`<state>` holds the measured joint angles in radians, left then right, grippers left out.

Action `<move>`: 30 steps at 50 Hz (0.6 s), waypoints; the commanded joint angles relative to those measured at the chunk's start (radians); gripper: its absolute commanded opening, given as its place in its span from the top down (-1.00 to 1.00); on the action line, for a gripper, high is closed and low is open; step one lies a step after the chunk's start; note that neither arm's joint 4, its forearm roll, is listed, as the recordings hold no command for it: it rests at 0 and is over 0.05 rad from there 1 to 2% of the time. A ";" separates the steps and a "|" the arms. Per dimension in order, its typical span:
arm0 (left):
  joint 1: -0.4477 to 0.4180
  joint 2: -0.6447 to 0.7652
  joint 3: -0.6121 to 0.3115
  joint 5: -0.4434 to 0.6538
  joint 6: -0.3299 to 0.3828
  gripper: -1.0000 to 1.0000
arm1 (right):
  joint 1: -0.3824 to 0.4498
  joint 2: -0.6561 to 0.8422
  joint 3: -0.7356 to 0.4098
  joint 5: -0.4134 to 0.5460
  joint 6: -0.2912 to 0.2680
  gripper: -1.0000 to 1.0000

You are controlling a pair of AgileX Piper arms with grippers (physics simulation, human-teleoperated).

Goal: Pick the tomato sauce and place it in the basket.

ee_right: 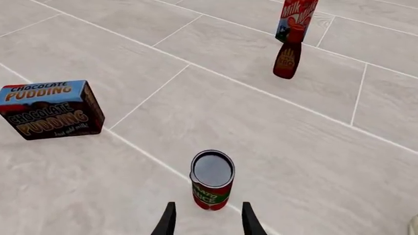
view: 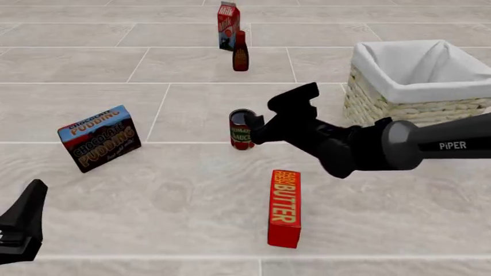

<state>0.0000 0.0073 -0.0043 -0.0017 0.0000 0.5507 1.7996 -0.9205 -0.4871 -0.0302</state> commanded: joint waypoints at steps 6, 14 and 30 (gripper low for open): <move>0.000 0.000 0.000 0.000 0.000 -1.00 | -0.008 0.045 -0.022 -0.016 0.003 -1.00; 0.000 0.000 0.000 0.000 0.000 -1.00 | -0.013 0.064 -0.037 -0.017 0.005 -1.00; 0.000 0.000 0.000 0.000 0.000 -1.00 | -0.007 0.115 -0.082 -0.007 0.009 -1.00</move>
<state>0.0000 0.0073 -0.0043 -0.0017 0.0000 0.5398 1.8831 -0.9776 -0.4982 -0.0234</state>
